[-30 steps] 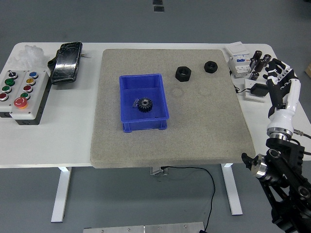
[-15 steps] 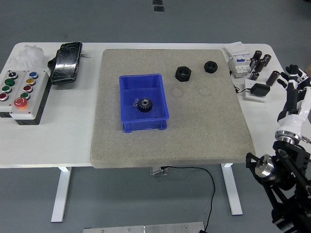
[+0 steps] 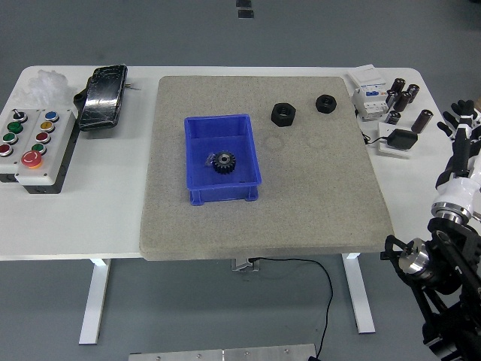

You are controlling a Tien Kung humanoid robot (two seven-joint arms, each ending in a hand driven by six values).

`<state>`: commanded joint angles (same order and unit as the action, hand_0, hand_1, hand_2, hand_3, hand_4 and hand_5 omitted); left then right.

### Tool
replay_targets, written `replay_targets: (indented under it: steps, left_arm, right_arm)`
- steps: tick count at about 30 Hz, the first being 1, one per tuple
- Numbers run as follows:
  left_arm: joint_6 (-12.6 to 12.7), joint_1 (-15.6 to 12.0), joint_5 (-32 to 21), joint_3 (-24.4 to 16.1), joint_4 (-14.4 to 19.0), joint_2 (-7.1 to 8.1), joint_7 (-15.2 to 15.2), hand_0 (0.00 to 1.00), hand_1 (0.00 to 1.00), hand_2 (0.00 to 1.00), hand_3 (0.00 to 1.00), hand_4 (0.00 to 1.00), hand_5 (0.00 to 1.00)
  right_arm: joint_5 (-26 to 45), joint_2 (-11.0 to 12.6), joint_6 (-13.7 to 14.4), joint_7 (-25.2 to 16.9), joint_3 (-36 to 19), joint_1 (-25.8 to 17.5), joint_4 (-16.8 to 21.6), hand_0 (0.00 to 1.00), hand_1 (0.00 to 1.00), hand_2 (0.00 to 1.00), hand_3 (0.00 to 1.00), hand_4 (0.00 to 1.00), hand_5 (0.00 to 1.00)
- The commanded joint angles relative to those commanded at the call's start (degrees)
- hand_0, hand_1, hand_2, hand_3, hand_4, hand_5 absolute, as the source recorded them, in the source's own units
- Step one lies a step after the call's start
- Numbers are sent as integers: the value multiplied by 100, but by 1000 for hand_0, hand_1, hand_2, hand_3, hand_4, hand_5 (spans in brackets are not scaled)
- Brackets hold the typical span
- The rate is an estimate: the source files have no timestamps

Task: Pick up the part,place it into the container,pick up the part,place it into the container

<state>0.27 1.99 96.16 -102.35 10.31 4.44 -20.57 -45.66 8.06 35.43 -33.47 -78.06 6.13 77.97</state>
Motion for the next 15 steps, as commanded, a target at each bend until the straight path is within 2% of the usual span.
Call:
replay_targets:
  steps: [4, 5, 10, 11, 15]
  left_arm:
    - [25, 3, -36, 34, 0, 6, -35, 620, 251, 515, 759, 776, 396]
    - [26, 5, -44, 40, 0, 8, -47, 625, 222, 525, 754, 778, 397]
    - [36, 16, -92, 78, 0, 17, -106, 625, 222, 525, 754, 778, 397]
    - [43, 15, -95, 81, 0, 19, -110, 640, 197, 568, 750, 777, 397]
    - [127, -2, -88, 80, 0, 25, -67, 640, 197, 568, 750, 777, 397]
  right_arm:
    - [-7, -4, -1, 1, -34, -18, -1, 613, 651, 666, 618, 809, 670]
    - [-10, -4, -1, 3, -44, -24, -1, 611, 651, 665, 616, 845, 716]
    - [-25, -8, 0, 19, -106, -48, -11, 611, 651, 665, 616, 845, 716]
    - [-33, -8, 3, 24, -113, -46, -11, 610, 651, 665, 614, 847, 718]
    - [-73, -9, 14, 55, -116, -24, -6, 610, 651, 665, 614, 847, 718]
